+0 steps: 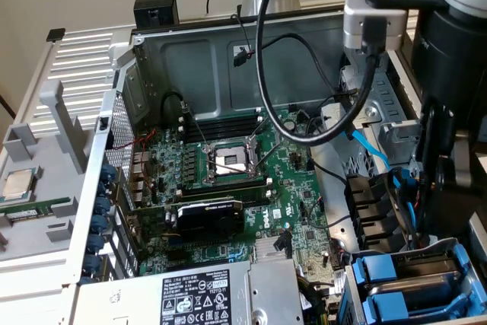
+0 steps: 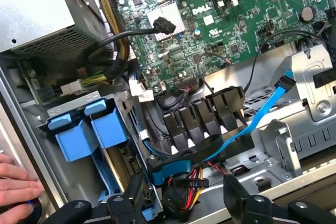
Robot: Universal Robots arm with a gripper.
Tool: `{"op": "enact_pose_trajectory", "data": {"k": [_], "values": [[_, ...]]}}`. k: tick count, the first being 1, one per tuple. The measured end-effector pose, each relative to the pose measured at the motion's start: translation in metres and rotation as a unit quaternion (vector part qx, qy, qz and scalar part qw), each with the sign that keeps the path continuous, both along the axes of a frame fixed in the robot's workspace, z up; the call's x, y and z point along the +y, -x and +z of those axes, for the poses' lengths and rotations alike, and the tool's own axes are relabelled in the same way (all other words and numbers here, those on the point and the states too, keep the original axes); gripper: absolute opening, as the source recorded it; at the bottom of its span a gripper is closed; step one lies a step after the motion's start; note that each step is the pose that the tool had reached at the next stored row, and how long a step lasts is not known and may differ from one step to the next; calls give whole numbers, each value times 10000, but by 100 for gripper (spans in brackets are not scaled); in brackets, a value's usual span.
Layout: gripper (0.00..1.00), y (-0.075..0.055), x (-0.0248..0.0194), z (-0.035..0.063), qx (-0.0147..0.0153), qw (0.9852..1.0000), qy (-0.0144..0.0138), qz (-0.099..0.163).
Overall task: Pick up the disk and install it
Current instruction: 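Insert the first disk wire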
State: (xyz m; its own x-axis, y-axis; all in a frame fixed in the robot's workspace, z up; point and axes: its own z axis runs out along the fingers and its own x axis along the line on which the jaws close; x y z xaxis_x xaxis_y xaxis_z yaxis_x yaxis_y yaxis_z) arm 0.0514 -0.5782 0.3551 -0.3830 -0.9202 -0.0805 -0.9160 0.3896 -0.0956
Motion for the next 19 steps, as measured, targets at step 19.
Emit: {"op": "enact_pose_trajectory", "data": {"k": [19], "values": [[71,40,98,-64,-110,9997,164,-133]]}}
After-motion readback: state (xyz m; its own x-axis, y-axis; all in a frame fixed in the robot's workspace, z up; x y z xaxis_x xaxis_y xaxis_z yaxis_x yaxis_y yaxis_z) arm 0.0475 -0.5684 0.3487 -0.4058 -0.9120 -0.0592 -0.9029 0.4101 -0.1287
